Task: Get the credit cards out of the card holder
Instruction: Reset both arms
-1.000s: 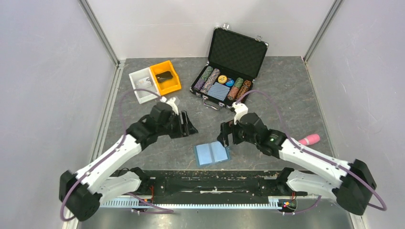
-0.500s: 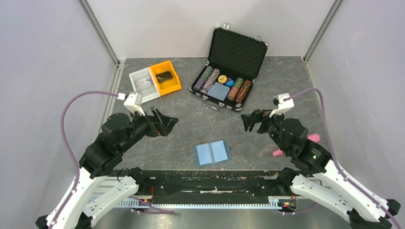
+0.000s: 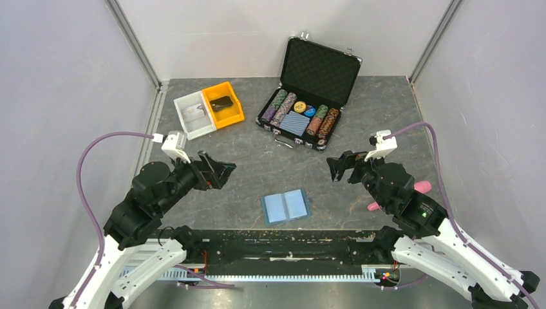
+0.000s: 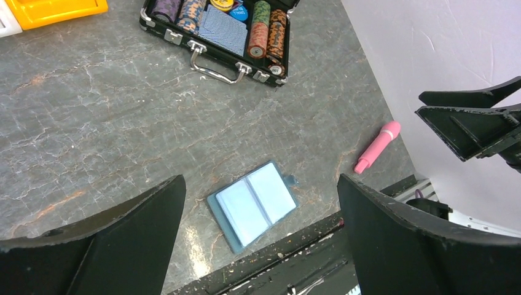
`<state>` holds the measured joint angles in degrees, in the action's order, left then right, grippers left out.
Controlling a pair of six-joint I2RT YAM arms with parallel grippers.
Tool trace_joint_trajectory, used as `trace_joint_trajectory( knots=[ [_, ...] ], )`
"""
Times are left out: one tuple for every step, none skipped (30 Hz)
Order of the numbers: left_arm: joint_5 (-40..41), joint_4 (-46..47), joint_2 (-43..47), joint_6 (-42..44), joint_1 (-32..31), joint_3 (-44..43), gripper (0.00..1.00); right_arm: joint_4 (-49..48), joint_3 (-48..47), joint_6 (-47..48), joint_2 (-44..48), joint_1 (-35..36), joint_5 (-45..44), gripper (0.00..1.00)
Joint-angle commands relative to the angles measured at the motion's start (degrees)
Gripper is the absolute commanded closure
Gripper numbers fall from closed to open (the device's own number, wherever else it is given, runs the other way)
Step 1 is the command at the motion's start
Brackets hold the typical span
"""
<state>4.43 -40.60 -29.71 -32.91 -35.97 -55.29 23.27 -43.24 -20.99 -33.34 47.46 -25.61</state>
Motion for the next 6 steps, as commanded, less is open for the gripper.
trace_joint_trajectory(
  knots=[
    [0.79, 1.49, 0.45, 2.42, -0.07, 0.77, 0.0, -1.54, -0.42, -0.33, 0.18, 0.0, -0.91, 0.02],
    [0.77, 1.49, 0.57, 2.32, -0.07, 0.88, 0.0, -1.51, -0.48, -0.35, 0.2, 0.06, -0.93, 0.02],
    [0.84, 1.49, 0.69, 2.24, -0.07, 0.97, 0.0, -1.5, -0.52, -0.31, 0.13, 0.0, -0.79, 0.02],
    [0.77, 1.49, 0.72, 2.15, -0.07, 1.04, 0.0, -1.53, -0.53, -0.32, 0.1, 0.0, -0.67, 0.02],
    [0.81, 1.49, 0.79, 2.06, -0.07, 1.01, 0.0, -1.51, -0.54, -0.31, 0.0, 0.0, -0.67, 0.02],
    [0.86, 1.49, 0.73, 2.05, -0.07, 0.97, 0.0, -1.57, -0.53, -0.33, 0.09, 0.02, -0.5, 0.02]
  ],
)
